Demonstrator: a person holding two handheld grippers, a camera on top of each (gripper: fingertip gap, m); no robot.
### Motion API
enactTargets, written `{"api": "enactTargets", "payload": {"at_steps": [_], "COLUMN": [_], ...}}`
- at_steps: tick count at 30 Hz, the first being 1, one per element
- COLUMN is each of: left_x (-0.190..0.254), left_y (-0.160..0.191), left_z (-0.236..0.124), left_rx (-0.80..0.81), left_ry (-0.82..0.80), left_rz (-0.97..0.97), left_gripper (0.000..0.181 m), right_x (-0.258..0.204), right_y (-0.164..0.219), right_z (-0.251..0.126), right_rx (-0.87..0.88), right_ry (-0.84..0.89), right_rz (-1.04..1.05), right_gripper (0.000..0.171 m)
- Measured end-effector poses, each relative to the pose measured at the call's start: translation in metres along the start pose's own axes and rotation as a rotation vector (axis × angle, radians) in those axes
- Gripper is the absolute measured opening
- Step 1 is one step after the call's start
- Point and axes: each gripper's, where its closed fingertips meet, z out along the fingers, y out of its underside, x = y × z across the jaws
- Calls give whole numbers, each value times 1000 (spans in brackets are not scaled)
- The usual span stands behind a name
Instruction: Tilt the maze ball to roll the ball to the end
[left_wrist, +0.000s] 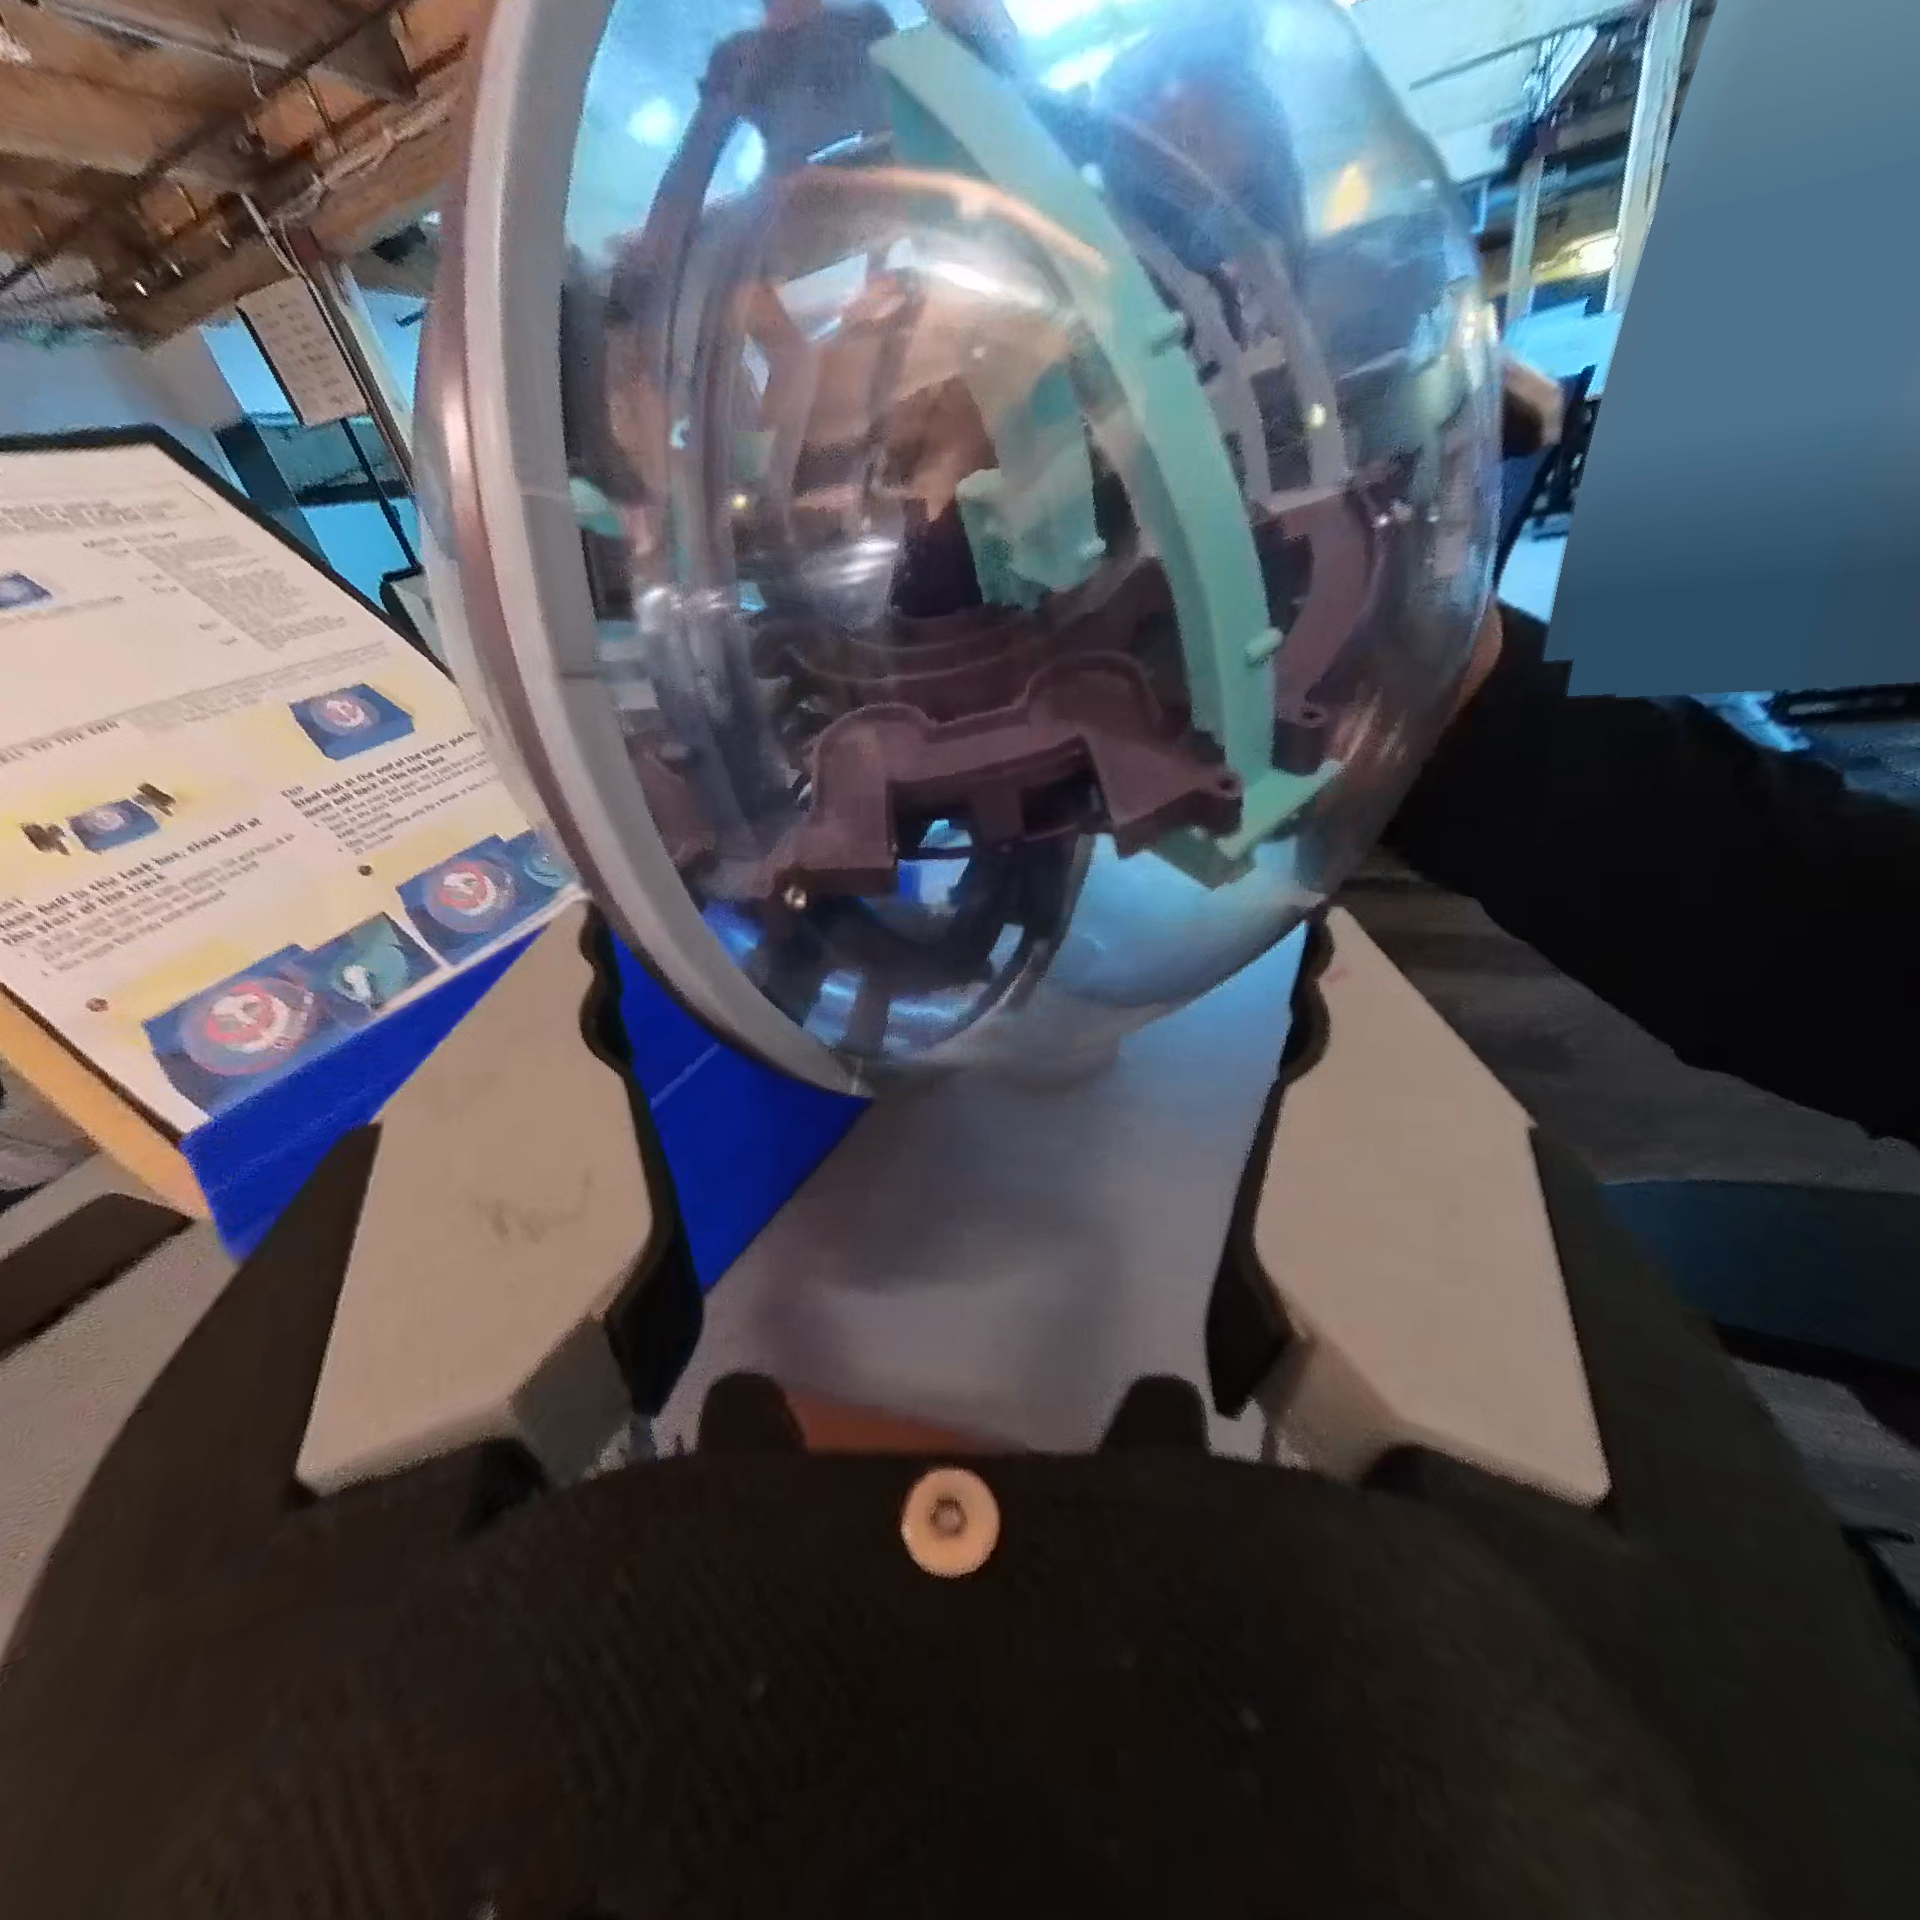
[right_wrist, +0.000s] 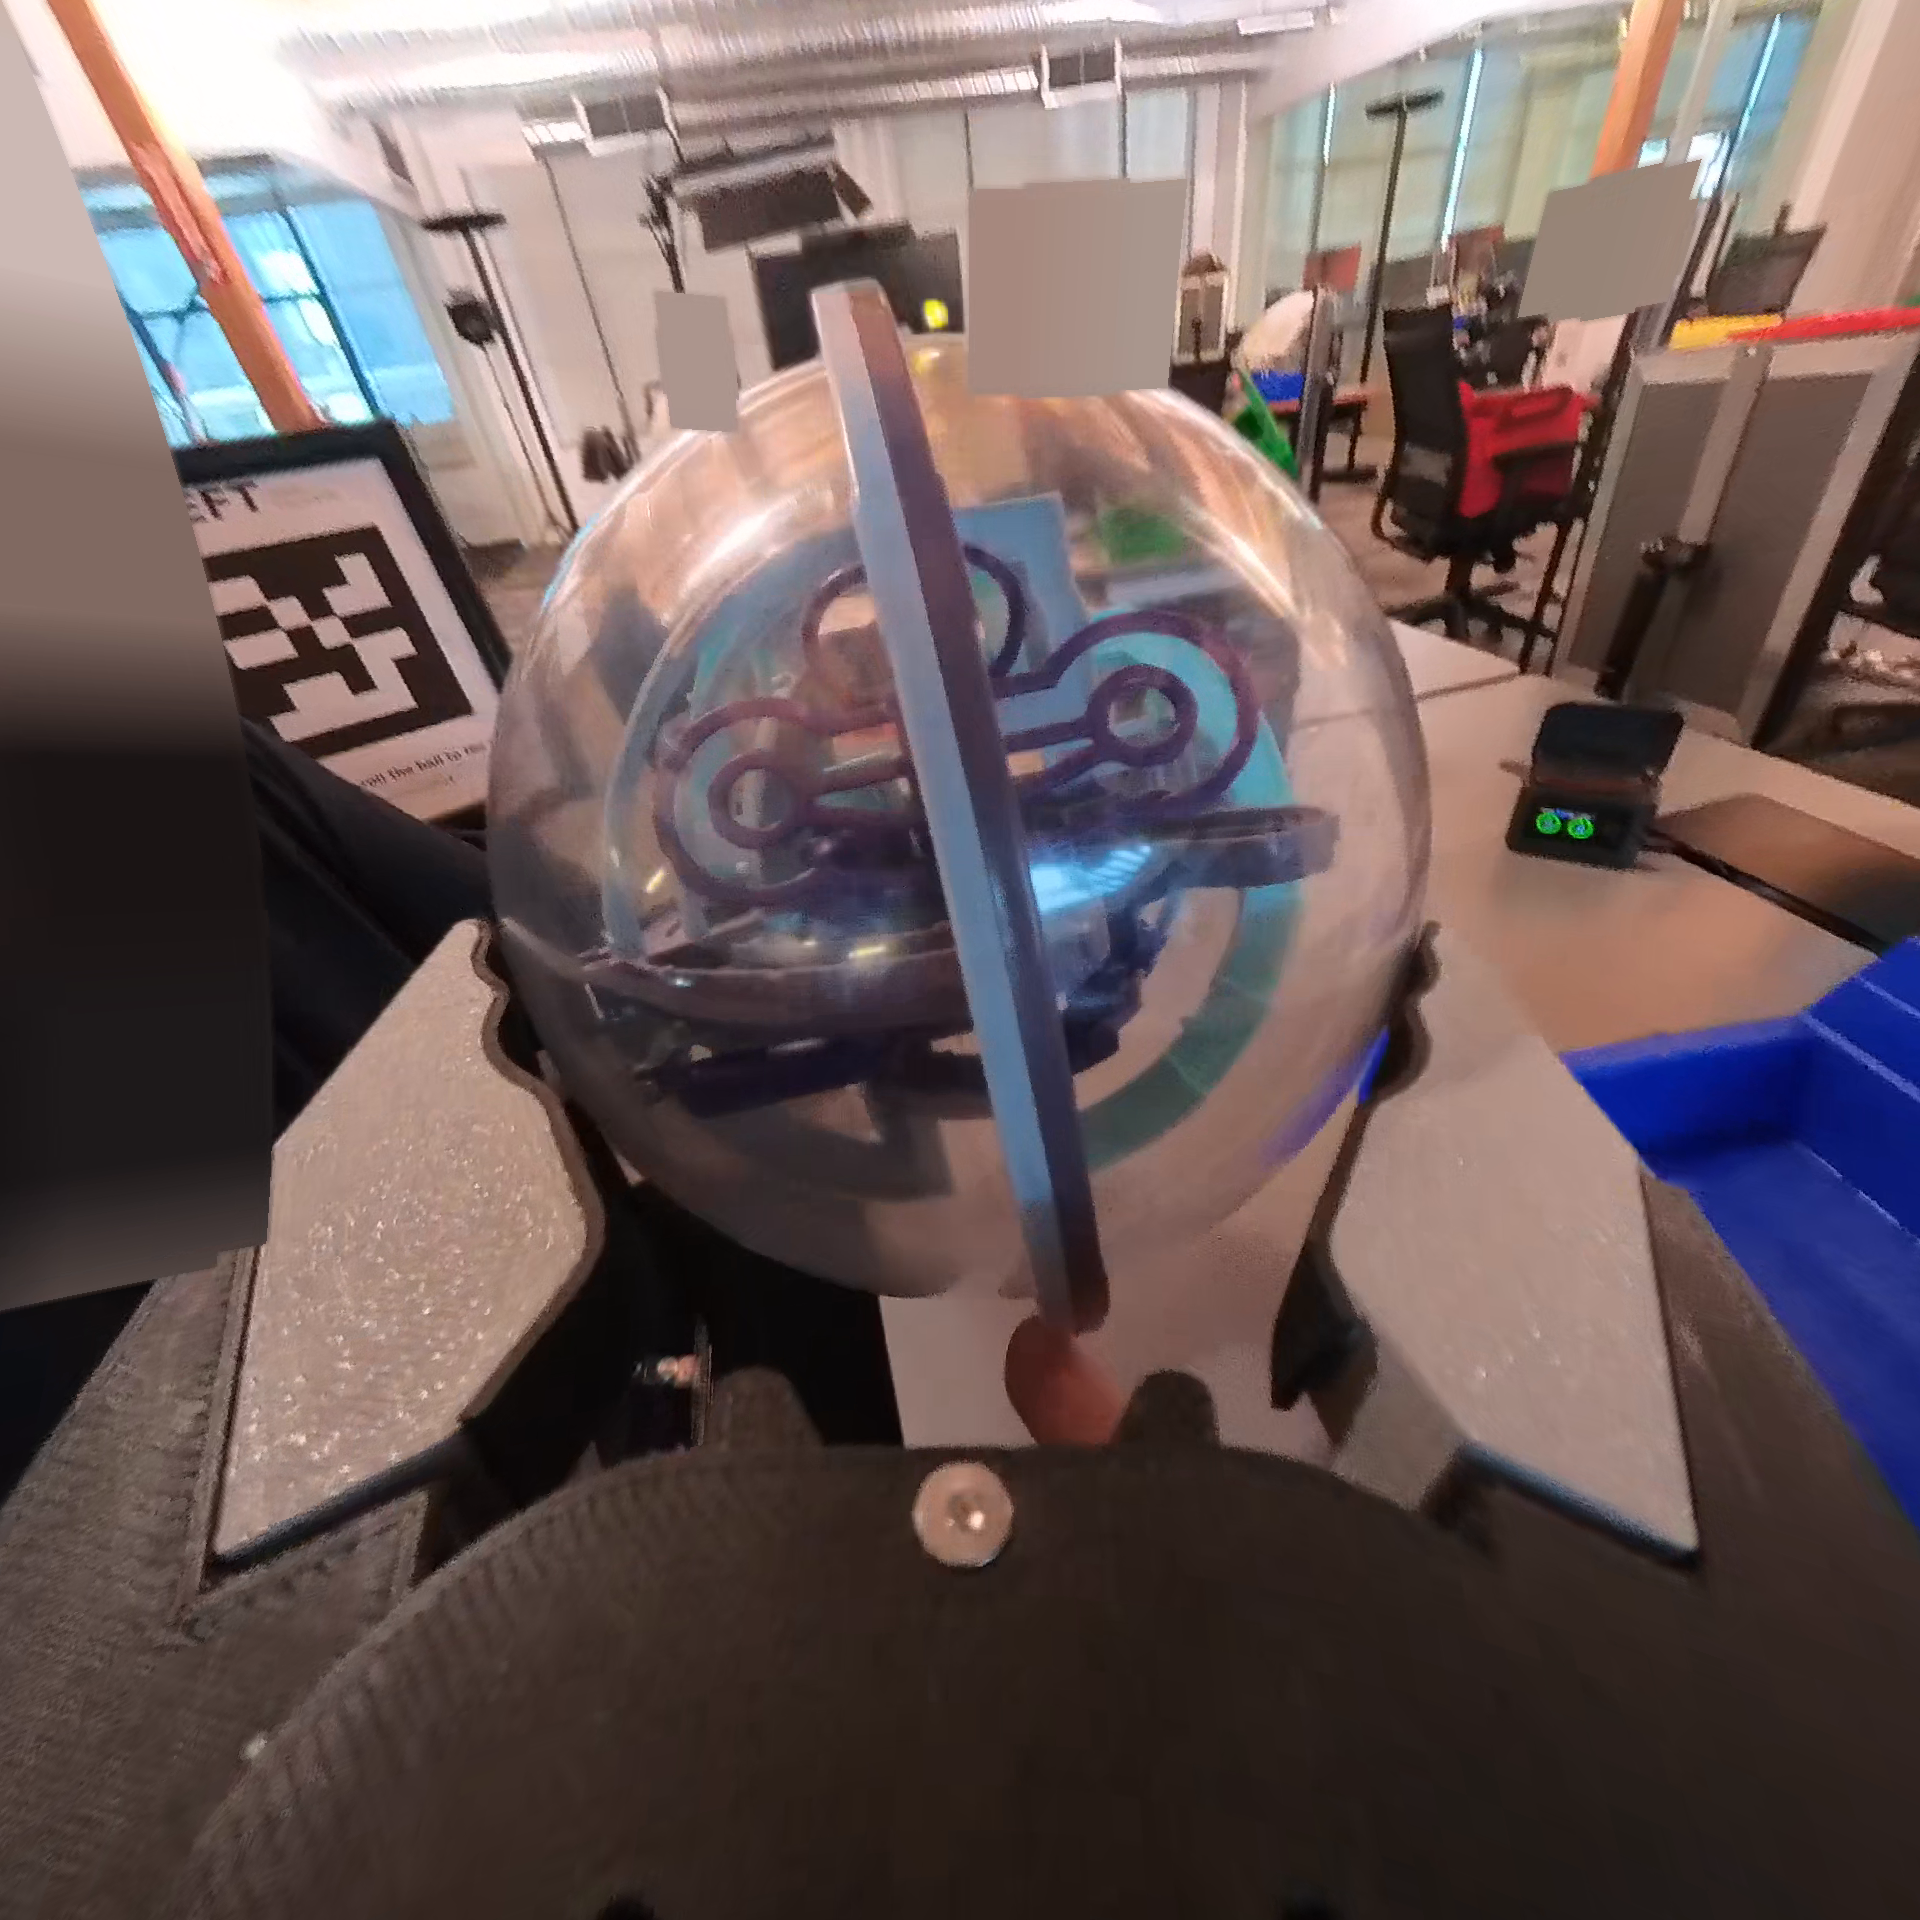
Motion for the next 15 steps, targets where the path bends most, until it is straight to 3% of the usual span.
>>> {"api": "enactTargets", "payload": {"at_steps": [7, 15], "left_x": [9, 19], "left_y": [15, 96], "left_z": [7, 2], "left_rx": [-1, -240], "left_ry": [27, 72], "left_rz": [-119, -227], "left_gripper": [126, 125], "right_x": [3, 21], "right_y": [11, 79], "right_z": [-3, 5], "right_rx": [-115, -241], "right_ry": [57, 87], "right_rz": [57, 151], "right_gripper": [157, 157]}}
